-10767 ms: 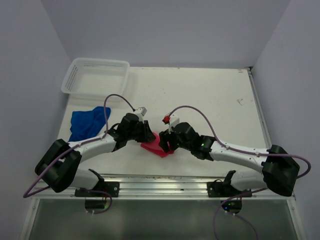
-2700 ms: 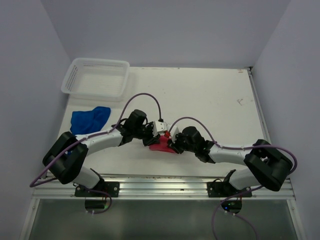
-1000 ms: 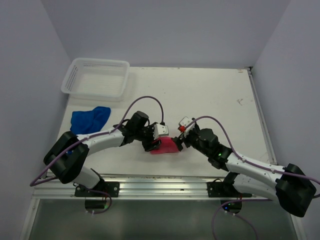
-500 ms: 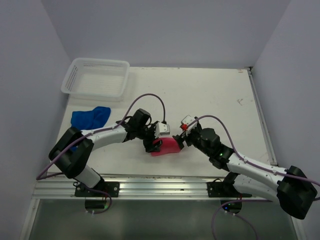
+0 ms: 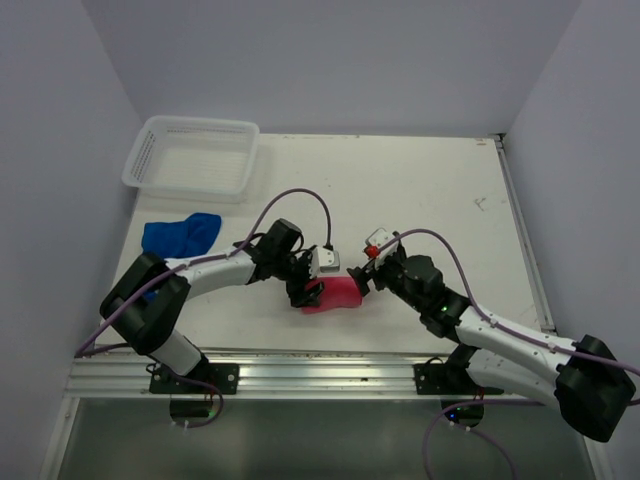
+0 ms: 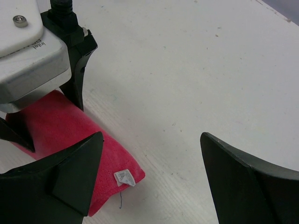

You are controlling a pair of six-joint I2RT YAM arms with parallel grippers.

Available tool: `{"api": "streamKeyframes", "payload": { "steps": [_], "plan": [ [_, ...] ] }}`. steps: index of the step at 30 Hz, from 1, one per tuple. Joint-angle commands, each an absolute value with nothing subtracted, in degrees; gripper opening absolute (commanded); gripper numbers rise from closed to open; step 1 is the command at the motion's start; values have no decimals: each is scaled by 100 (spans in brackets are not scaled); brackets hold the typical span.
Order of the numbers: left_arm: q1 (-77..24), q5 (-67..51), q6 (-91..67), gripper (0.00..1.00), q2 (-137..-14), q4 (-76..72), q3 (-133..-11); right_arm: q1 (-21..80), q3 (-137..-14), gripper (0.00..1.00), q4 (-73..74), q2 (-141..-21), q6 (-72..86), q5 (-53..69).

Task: Roll the towels
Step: Place the rolled towel into the container

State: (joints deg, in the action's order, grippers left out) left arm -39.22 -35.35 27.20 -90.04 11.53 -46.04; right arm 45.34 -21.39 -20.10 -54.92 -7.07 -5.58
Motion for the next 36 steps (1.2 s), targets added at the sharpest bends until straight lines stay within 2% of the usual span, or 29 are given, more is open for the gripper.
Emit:
{"api": "streamKeyframes", "payload": {
  "steps": [1,9,15,16,21,22,30,36],
  "plan": [
    [-3981,-3630,2733,74,-9122,1213,-4518,4500,-2153,88,-2039,-5318,-633,-756],
    [-4078,-3595,2698,62,-9351,1292,-4623,4465,-2118,88,-2022,-5116,-528,-1045],
    [-4087,-3647,2733,32,-9579,1388,-4755,4403,-2057,89,-1890,-4773,-325,-2020],
    [-4096,-3639,2725,23,-9615,1397,-4781,4395,-2065,89,-1855,-4755,-308,-2178],
    [-4096,-3507,2654,6,-9817,1617,-5053,4333,-2118,89,-1714,-4755,-246,-2654],
    [-4096,-3463,2637,0,-9835,1652,-5097,4324,-2127,89,-1714,-4772,-229,-2654],
    [-3806,-2910,1927,0,-9484,1635,-5739,4236,-2294,89,-1617,-4931,-105,-2680],
    [-3095,-2593,1109,0,-9334,1520,-6494,4131,-2373,89,-1564,-5054,-44,-2628]
  ]
}}
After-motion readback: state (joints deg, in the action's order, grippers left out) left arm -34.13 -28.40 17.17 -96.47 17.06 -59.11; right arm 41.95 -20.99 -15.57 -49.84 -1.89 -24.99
